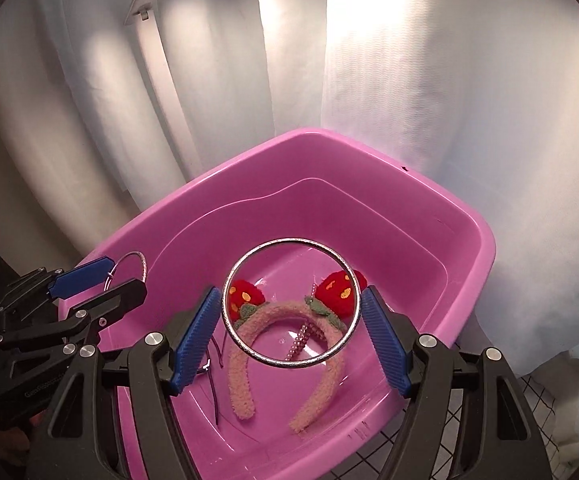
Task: Organize jewelry
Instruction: 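Open both tools to drop the bangle and ring into the tub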
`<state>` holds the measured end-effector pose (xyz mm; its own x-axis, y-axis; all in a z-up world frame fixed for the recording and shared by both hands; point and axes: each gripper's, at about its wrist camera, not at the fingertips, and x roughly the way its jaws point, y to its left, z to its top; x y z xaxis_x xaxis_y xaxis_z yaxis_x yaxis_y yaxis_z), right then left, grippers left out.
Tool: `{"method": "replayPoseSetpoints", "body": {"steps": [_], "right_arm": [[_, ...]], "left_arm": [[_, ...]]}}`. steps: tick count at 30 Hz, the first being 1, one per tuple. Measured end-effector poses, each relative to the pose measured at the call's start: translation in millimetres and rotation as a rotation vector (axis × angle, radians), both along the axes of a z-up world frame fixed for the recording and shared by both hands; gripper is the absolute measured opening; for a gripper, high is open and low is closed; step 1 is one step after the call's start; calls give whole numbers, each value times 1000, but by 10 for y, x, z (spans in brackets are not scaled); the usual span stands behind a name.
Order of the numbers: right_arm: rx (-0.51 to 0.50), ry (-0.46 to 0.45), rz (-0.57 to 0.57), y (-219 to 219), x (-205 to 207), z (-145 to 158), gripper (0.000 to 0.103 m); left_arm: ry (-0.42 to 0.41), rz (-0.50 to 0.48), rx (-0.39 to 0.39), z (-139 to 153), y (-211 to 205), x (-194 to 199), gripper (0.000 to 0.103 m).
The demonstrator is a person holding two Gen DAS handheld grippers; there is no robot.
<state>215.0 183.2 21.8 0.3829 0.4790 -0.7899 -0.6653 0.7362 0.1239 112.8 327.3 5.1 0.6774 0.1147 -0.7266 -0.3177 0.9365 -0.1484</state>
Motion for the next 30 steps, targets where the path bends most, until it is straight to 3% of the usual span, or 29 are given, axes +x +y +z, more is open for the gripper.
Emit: {"method": "replayPoseSetpoints", "body": {"steps": [10, 23, 29, 30], "right_arm": [[-93, 81, -44, 131, 269, -250, 70], [-140, 85, -55, 237, 337, -396, 70], [-171, 91, -63, 279, 360, -425, 70], [-172, 90, -66, 279, 360, -427, 70]], "left_arm": [[92, -20, -31, -185, 85, 140, 46], [139, -14, -29, -255, 140, 165, 47], [138, 1, -4, -226, 153, 116, 75], [135, 2, -3, -221, 156, 104, 75]]}}
